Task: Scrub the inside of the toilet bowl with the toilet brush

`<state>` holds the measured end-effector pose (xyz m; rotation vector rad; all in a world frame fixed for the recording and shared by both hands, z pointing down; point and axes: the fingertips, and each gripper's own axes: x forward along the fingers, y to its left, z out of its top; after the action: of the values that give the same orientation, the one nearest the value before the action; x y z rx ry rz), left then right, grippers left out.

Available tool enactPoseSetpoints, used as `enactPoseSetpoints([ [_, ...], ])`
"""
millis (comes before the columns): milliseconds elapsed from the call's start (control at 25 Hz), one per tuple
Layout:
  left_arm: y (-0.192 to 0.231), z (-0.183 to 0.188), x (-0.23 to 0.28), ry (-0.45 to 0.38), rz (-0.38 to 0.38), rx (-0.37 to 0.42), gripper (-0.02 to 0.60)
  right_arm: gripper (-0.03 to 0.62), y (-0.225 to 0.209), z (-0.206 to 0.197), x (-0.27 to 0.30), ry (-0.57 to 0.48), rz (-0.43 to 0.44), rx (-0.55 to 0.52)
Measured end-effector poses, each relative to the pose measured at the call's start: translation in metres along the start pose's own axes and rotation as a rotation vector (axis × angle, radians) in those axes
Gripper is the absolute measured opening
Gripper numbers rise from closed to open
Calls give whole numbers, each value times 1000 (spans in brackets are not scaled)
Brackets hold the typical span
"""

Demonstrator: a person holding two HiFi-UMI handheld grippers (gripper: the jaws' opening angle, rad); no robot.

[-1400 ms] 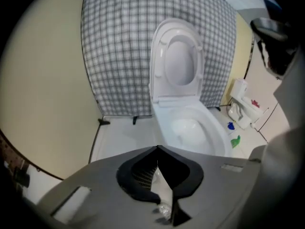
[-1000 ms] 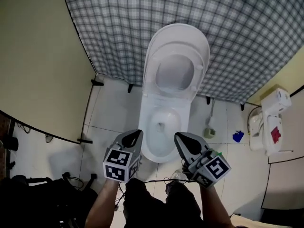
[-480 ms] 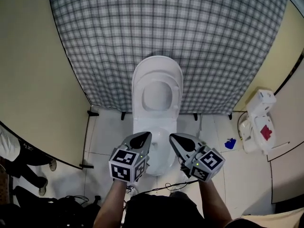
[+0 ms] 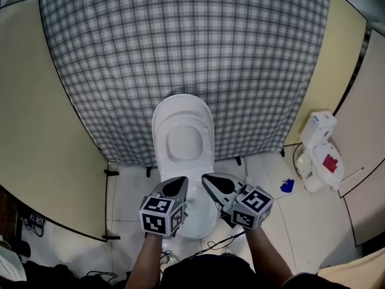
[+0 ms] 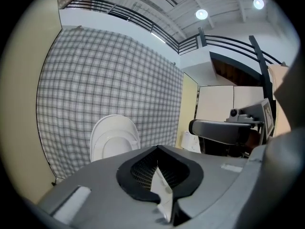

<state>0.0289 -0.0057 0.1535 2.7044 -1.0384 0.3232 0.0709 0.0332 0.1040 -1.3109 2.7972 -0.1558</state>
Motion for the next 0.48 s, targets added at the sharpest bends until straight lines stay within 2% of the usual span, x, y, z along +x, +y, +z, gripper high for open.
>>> enactPoseSetpoints([
  [480,-8,29,7,-53,1,22,2,0,-14,9,3,20,11,-12],
])
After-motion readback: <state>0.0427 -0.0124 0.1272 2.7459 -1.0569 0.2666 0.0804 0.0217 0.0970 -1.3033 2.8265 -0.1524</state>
